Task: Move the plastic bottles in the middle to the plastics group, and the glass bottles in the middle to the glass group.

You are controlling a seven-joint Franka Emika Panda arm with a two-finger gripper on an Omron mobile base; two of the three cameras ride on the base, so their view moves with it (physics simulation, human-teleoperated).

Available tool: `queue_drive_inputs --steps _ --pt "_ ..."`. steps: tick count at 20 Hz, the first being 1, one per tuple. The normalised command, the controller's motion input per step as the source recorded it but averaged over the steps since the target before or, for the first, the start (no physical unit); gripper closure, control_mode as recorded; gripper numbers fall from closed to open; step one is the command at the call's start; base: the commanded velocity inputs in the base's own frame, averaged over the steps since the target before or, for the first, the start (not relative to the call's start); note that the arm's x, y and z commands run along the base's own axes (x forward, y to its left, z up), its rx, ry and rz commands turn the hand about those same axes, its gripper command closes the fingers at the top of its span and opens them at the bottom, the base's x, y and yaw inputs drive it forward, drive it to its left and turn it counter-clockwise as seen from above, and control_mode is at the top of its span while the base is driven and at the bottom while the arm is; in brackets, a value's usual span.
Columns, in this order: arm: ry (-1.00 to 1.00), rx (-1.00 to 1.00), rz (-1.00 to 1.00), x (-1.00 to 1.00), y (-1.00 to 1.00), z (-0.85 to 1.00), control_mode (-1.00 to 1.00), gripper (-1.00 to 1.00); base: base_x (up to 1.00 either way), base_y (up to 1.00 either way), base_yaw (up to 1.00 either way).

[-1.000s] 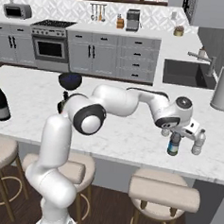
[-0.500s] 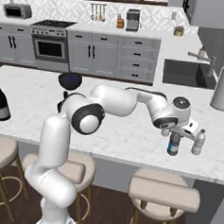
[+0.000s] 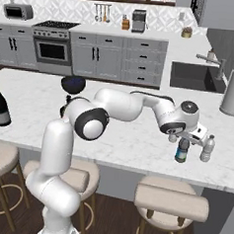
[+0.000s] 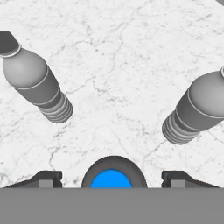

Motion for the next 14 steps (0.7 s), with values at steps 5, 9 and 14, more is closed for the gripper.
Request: queue_drive_inputs --steps 5,9,14 --pt "0.00 0.00 0.00 -0.11 0.00 0.00 -1.00 -1.00 0.00 0.00 0.00" --pt "-0.01 -0.03 -0.02 -0.95 0.09 0.19 -1.00 -1.00 0.00 0.00 0.00" --pt "0.01 0.00 -0.02 -0.76 0.40 0.53 -1.00 -1.00 0.00 0.00 0.00"
